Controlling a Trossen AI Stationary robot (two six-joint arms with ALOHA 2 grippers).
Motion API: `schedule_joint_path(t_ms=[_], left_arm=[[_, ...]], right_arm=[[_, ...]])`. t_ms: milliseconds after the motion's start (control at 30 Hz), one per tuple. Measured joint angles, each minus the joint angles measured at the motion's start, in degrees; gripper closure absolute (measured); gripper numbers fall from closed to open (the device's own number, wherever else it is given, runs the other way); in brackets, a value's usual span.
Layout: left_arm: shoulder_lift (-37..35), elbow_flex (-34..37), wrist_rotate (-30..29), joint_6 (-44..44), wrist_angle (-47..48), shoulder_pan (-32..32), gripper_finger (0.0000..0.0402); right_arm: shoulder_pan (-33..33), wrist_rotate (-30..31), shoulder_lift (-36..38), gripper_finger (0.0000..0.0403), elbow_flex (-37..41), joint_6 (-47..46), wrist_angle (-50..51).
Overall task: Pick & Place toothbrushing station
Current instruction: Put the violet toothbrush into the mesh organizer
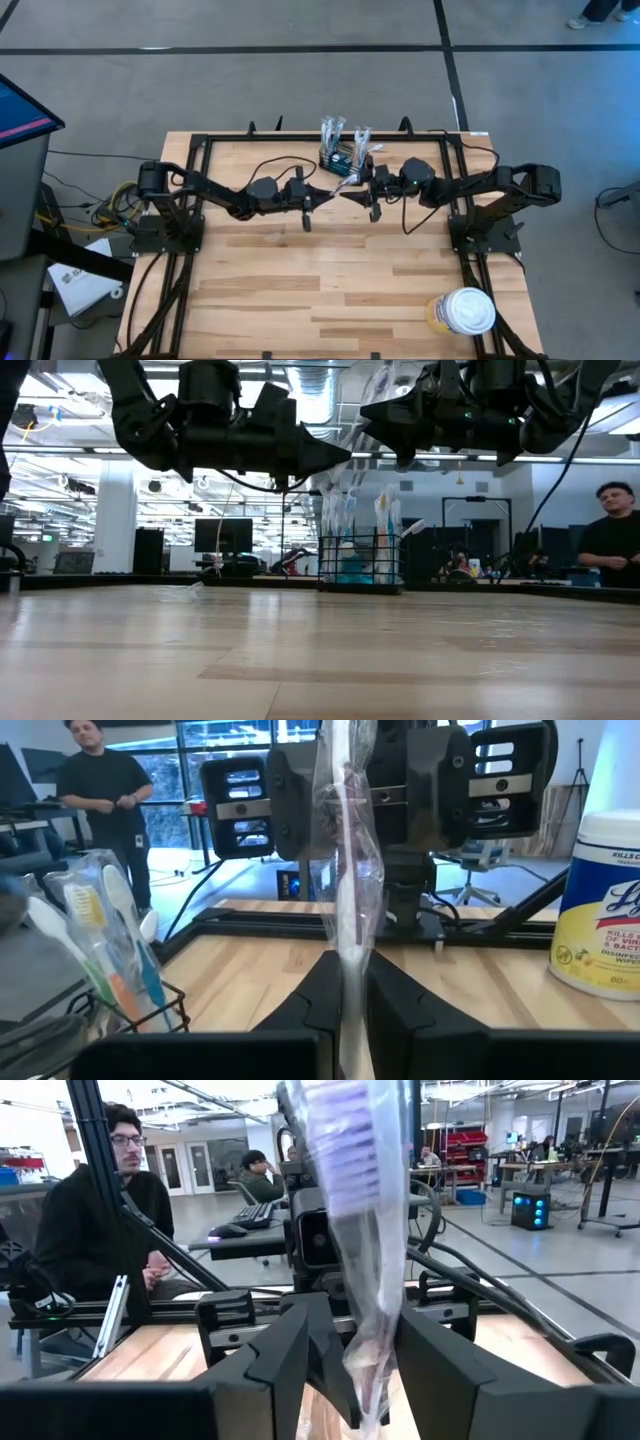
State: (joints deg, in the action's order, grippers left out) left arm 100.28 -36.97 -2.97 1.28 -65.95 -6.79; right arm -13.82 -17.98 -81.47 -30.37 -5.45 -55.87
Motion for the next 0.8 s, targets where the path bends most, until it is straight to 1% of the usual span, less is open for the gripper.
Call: schedule_joint_path(t_ms=[367,533,700,800], left_arm=[[-0.03,0.01,0.01,0.00,0.41,-0.12,0.0387],[-0.03,0.02,0.01,0.00,0.41,-0.10,0.0387],[-0.05,0.04,0.01,0.00,0.44,-0.10,0.0387],[-0.05,0.07,0.01,0.00,0.58,-0.10,0.0387]], right_arm=[[-2.18,0.00,0.15,0.0282,-0.02,0.00,-0.50],[-2.14,0.00,0.15,0.0292,-0.02,-0.11,-1.81],[-2.12,-0.02,0.22,0.0313,-0.04,-0.11,-3.61],[-2.14,-0.03,0.22,0.0338,-0.04,-0.12,-3.44]])
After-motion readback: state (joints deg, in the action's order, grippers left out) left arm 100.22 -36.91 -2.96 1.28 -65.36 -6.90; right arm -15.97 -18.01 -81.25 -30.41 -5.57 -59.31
